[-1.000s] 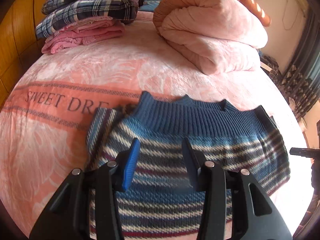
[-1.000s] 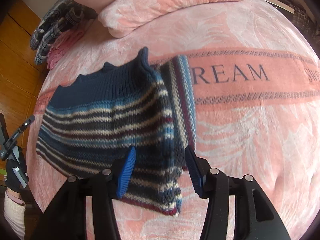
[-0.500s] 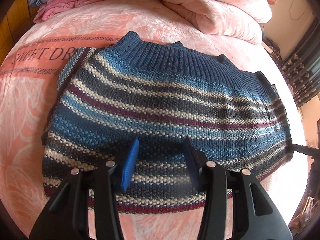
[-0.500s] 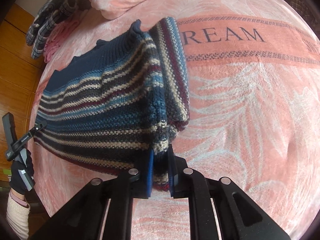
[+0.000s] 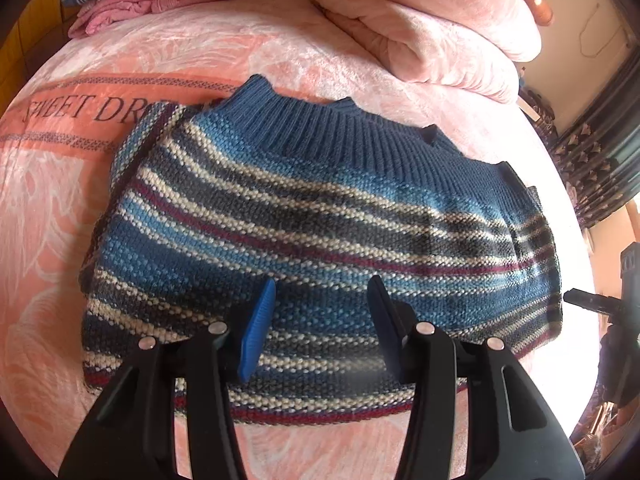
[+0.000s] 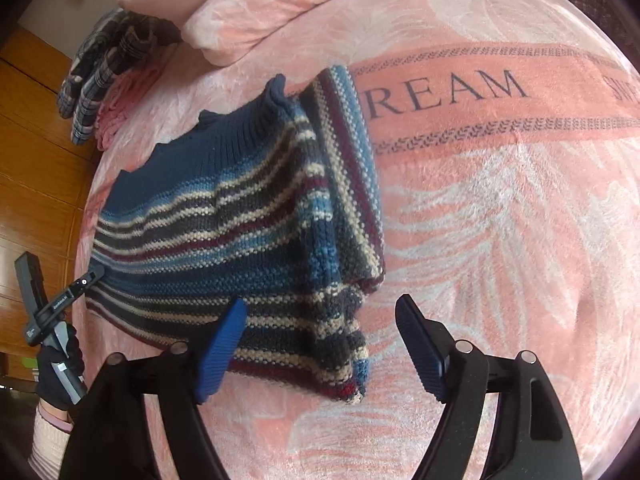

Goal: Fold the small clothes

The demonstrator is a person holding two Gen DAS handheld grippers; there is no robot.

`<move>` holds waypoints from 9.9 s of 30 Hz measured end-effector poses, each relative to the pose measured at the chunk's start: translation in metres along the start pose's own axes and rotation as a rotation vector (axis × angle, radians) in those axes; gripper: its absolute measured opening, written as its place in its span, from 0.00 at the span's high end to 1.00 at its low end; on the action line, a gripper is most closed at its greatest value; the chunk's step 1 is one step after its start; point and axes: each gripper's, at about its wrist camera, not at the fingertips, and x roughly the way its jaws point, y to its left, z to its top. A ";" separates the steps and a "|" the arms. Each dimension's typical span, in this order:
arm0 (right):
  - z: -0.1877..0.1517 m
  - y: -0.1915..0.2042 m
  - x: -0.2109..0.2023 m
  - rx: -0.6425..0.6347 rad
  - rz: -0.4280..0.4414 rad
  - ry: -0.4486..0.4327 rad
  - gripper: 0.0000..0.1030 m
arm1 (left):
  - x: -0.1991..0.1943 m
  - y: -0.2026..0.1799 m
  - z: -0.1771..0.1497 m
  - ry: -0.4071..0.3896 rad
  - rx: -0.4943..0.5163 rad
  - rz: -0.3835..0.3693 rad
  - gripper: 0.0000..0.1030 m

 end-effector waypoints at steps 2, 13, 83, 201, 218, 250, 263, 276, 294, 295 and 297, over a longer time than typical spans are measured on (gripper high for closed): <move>0.009 -0.005 0.006 0.030 0.024 0.016 0.25 | 0.000 -0.008 0.005 -0.005 0.007 -0.012 0.52; 0.023 -0.025 0.038 0.112 0.061 0.062 0.26 | 0.024 -0.016 0.014 0.035 0.003 -0.001 0.50; 0.035 0.108 0.011 -0.048 0.119 -0.041 0.47 | 0.025 -0.038 0.021 0.098 -0.200 -0.447 0.50; -0.035 0.225 0.084 -0.244 0.242 0.116 0.41 | -0.034 0.179 0.032 0.064 -0.318 -0.252 0.38; -0.004 0.223 0.141 -0.140 0.407 0.178 0.25 | 0.043 0.178 0.041 0.124 -0.215 -0.604 0.32; -0.085 0.129 -0.036 -0.192 0.443 0.023 0.64 | -0.007 -0.054 -0.047 0.052 -0.047 -0.684 0.69; -0.171 0.025 0.019 -0.015 0.356 0.097 0.54 | 0.047 -0.079 -0.127 0.125 -0.105 -0.563 0.55; -0.203 0.019 -0.019 0.058 0.367 0.058 0.34 | -0.045 -0.084 -0.138 0.019 -0.040 -0.294 0.51; -0.225 0.015 -0.017 0.123 0.416 0.084 0.76 | -0.047 -0.091 -0.188 0.113 -0.108 -0.258 0.88; -0.224 0.018 -0.021 0.099 0.402 0.076 0.77 | -0.048 -0.088 -0.188 0.108 -0.107 -0.256 0.88; -0.225 0.022 -0.020 0.070 0.371 0.080 0.77 | -0.047 -0.083 -0.191 0.118 -0.089 -0.237 0.88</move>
